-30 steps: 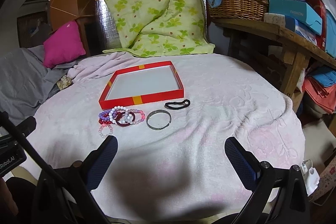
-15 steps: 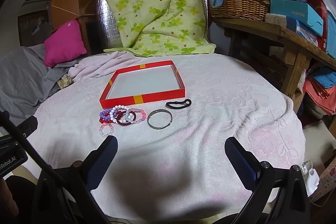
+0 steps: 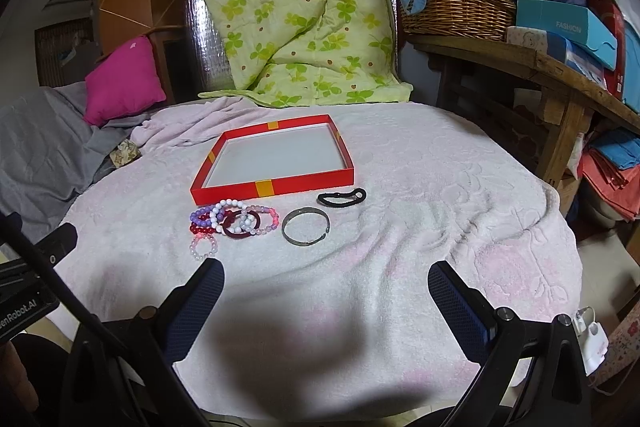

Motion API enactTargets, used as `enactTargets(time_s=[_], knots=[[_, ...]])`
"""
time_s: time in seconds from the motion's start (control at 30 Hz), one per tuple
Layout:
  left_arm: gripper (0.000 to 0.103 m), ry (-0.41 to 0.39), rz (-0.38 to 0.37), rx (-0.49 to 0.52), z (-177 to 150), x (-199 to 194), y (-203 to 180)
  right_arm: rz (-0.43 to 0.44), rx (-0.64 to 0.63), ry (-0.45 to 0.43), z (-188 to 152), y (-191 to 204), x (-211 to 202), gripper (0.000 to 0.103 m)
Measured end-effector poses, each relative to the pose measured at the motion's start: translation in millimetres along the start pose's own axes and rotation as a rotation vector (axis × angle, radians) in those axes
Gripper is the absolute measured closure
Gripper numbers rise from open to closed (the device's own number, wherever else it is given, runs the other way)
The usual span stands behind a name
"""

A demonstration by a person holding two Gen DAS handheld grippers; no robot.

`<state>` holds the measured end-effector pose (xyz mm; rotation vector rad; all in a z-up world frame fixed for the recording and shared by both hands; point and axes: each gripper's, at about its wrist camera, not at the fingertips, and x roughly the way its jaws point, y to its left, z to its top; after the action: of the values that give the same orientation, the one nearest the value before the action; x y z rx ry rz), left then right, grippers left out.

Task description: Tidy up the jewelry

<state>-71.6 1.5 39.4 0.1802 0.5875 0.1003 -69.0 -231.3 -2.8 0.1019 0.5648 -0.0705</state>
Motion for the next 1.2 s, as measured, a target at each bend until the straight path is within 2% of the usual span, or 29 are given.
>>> enactTargets(time_s=[0.07, 0.13, 0.27, 0.37, 0.47, 0.53, 0.67, 0.8, 0.87, 1.0, 1.03, 1.07, 1.1, 1.17, 1.2], knots=[[0.007, 0.004, -0.002, -0.003, 0.2, 2.9, 0.9, -0.008, -0.013, 0.001, -0.4, 2.3, 0.8, 0.000], [0.007, 0.009, -0.006, -0.006, 0.9, 6.2, 1.9, -0.013, -0.016, 0.055, 0.0, 2.0, 4.5, 0.000], [0.007, 0.029, -0.024, 0.002, 5.5, 18.3, 2.7, 0.003, 0.001, 0.095, 4.0, -2.6, 10.8, 0.000], [0.006, 0.103, -0.098, 0.026, 12.0, 39.9, 0.7, 0.069, 0.066, 0.161, 12.1, -15.3, 26.8, 0.000], [0.007, 0.231, -0.187, 0.074, 14.5, 79.3, -6.5, 0.136, 0.092, 0.250, 23.2, -25.7, 57.3, 0.000], [0.007, 0.289, -0.203, 0.099, 12.4, 101.5, -10.4, 0.174, 0.049, 0.320, 28.3, -25.1, 85.9, 0.000], [0.007, 0.329, -0.202, 0.100, 11.4, 131.3, -15.1, 0.169, -0.118, 0.413, 26.2, -4.3, 134.1, 0.000], [0.007, 0.366, -0.236, 0.070, 9.7, 156.7, -15.8, 0.113, -0.201, 0.411, 26.8, 8.9, 165.4, 0.000], [0.007, 0.395, -0.273, 0.044, 6.4, 167.2, -13.7, 0.082, -0.221, 0.438, 27.9, 10.2, 184.6, 0.000], [0.007, 0.410, -0.313, 0.037, 4.6, 183.6, -23.3, 0.073, -0.204, 0.494, 25.7, 10.0, 212.8, 0.012], [0.007, 0.406, -0.314, 0.045, 4.8, 187.8, -28.1, 0.062, -0.210, 0.501, 25.4, 10.7, 219.2, 0.017], [0.007, 0.404, -0.310, 0.053, 5.4, 191.4, -32.3, 0.053, -0.218, 0.502, 24.8, 12.0, 224.0, 0.018], [0.007, 0.401, -0.318, 0.058, 6.4, 194.8, -36.3, 0.055, -0.222, 0.486, 23.5, 14.5, 224.4, 0.018], [0.007, 0.398, -0.340, 0.063, 9.6, 203.0, -43.5, 0.060, -0.239, 0.459, 25.0, 17.1, 224.3, 0.026], [0.007, 0.401, -0.344, 0.069, 9.7, 206.3, -47.1, 0.068, -0.240, 0.447, 26.4, 17.0, 223.0, 0.034]])
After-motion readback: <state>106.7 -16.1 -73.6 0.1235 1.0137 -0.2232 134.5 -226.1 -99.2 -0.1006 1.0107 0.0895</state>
